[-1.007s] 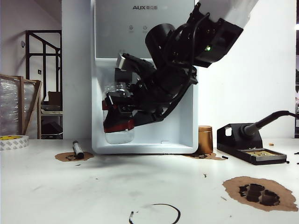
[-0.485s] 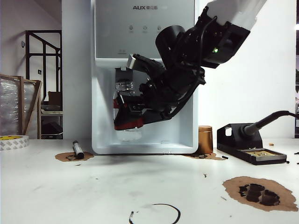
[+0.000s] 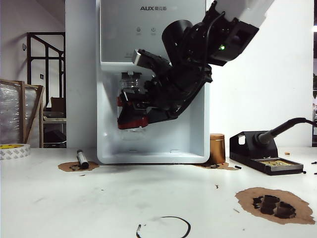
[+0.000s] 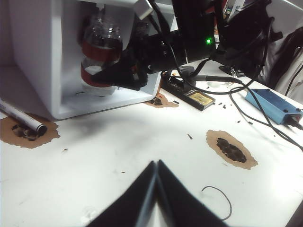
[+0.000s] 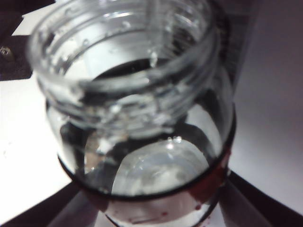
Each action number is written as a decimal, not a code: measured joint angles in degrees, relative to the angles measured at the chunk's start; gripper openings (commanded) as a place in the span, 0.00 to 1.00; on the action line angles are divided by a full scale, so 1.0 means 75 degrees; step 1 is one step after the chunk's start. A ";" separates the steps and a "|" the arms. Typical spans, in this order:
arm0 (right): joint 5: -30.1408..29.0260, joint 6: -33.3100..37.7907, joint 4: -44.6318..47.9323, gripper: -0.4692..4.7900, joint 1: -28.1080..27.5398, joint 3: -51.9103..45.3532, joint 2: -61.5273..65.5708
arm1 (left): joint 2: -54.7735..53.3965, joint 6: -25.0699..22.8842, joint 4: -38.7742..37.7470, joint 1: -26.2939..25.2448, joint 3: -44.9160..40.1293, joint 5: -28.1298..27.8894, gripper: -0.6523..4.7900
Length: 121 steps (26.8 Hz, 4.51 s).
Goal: Pick up the water bottle with two loops of red belts, then reach the front water dispenser and gently press the gray-black baffle horizontally to get a little water.
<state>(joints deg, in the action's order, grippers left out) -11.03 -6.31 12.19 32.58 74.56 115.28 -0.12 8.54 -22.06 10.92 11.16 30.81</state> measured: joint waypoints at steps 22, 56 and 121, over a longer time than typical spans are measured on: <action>-0.0137 -0.0108 -0.0286 0.09 0.0023 0.0216 0.0114 | 0.0000 0.0000 0.0000 0.0000 0.0003 0.0000 0.11; -0.0114 -0.0035 -0.1492 0.09 0.0460 0.0312 -0.0507 | 0.0000 -0.0029 0.0003 0.0000 0.0003 0.0000 0.11; -0.0880 0.0233 -0.2235 0.09 0.1749 -0.0085 -0.0472 | -0.0003 -0.0055 -0.0006 0.0000 0.0003 0.0000 0.11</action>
<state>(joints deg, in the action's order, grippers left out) -17.63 -4.56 -4.58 45.69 73.93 111.74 -0.14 8.12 -22.11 10.92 11.18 30.81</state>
